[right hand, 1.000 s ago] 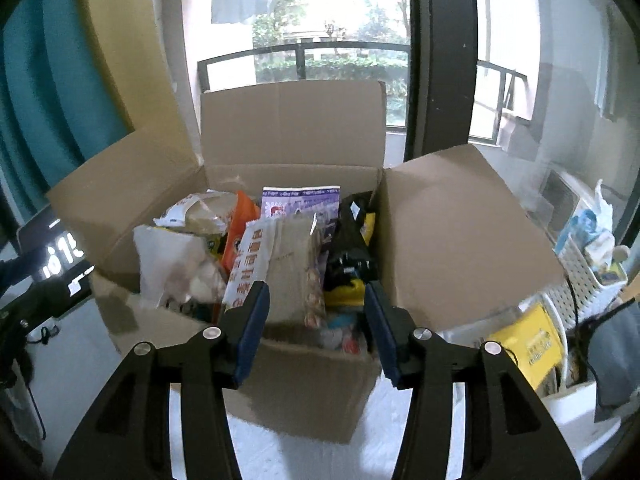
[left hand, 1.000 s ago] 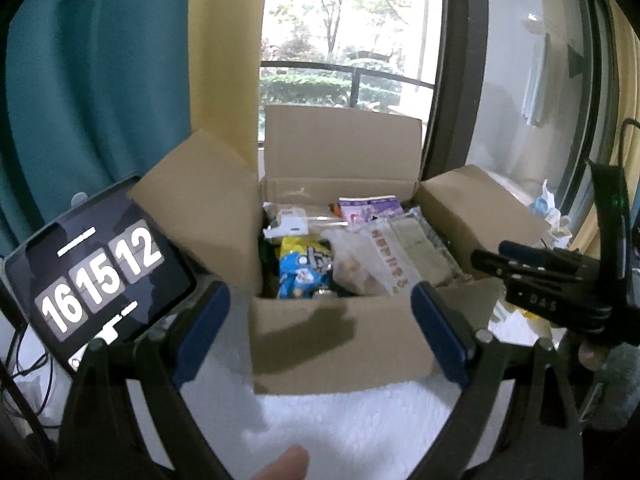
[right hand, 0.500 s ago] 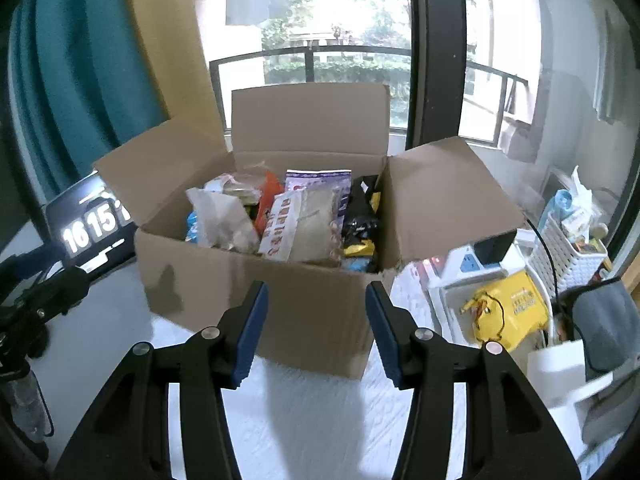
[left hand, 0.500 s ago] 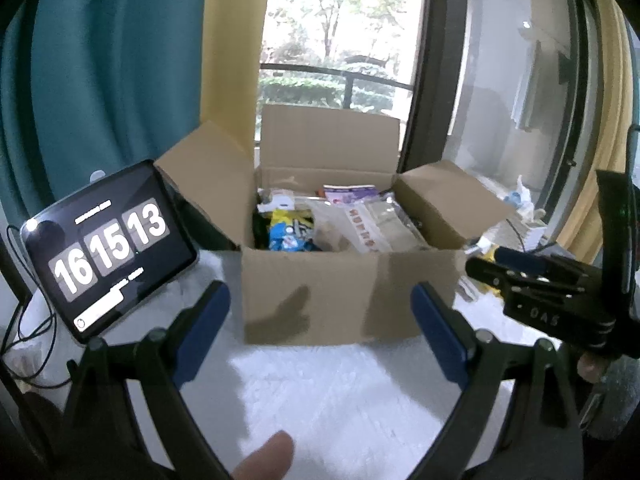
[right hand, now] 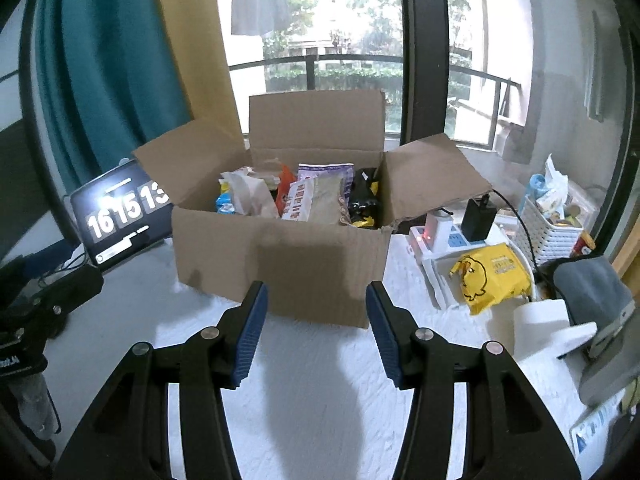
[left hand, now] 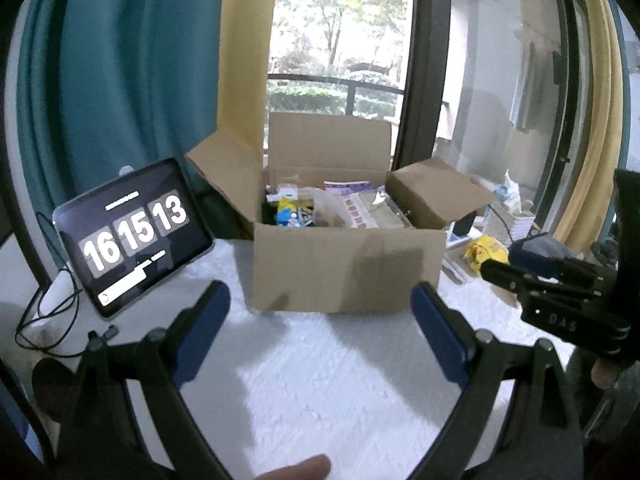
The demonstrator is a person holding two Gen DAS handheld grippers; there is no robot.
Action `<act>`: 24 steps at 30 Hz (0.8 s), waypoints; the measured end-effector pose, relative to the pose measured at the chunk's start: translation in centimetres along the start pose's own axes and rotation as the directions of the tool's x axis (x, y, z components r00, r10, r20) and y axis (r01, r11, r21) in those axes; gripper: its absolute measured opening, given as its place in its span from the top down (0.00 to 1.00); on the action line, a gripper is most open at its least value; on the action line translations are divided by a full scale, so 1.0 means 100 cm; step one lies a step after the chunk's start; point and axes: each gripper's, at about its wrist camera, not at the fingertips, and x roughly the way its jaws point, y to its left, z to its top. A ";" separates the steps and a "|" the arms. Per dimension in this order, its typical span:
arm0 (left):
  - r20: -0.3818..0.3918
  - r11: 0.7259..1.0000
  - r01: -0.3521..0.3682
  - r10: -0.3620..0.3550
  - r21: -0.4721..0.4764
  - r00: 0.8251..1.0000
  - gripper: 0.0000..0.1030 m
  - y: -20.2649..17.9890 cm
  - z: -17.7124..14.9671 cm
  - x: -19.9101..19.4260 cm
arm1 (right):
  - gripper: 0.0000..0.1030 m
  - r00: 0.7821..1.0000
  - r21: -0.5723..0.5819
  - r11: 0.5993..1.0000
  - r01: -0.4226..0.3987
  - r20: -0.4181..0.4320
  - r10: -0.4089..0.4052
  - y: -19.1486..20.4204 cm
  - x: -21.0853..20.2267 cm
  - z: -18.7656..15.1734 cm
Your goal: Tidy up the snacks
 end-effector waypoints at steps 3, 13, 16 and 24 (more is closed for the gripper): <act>0.023 1.000 0.008 -0.008 0.005 1.000 0.10 -0.004 -0.003 -0.017 | 0.48 1.000 -0.001 1.000 -0.003 0.018 0.003 0.004 -0.017 -0.005; 0.150 0.998 0.012 -0.020 0.054 0.988 0.10 -0.019 -0.006 -0.085 | 0.48 0.995 -0.018 1.000 -0.004 0.102 0.006 0.017 -0.080 -0.016; 0.180 0.998 0.009 -0.020 0.061 0.984 0.10 -0.022 -0.004 -0.102 | 0.47 0.992 -0.025 1.000 -0.016 0.127 0.019 0.021 -0.099 -0.018; 0.253 0.998 0.008 -0.024 0.064 0.967 0.10 -0.035 -0.008 -0.144 | 0.30 0.978 -0.059 0.998 -0.019 0.204 0.031 0.032 -0.149 -0.022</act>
